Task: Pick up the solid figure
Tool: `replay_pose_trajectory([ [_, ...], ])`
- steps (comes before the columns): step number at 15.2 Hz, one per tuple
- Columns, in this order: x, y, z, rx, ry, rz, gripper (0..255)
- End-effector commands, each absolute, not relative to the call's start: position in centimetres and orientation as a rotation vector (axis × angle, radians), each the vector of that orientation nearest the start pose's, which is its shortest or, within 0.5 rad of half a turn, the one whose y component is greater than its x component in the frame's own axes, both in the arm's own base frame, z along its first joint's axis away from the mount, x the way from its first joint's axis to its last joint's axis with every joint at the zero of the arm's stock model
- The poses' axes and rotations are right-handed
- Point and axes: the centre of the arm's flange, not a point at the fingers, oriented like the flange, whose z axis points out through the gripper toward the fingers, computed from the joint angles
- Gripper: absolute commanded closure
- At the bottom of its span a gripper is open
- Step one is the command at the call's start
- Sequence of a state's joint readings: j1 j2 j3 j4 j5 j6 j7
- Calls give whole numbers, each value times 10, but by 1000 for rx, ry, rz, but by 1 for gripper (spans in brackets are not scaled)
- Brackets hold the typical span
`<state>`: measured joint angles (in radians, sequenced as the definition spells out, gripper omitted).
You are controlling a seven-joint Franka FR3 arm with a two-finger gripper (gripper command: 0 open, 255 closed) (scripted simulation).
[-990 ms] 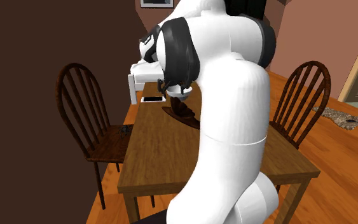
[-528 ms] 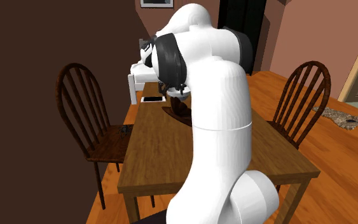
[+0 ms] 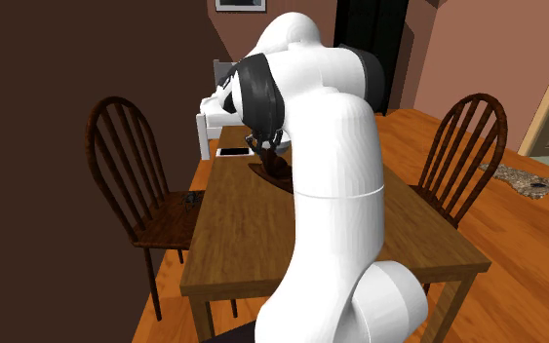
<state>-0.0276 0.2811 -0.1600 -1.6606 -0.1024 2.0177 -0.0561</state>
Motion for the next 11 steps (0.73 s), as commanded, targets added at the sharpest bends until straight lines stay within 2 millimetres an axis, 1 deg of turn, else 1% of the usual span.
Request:
replay_pose_trajectory([
  [1, 640, -118, 453, -3284, 136, -101, 255],
  [8, 639, -118, 454, -3284, 136, -101, 255],
  [11, 639, -118, 469, -3284, 136, -101, 255],
])
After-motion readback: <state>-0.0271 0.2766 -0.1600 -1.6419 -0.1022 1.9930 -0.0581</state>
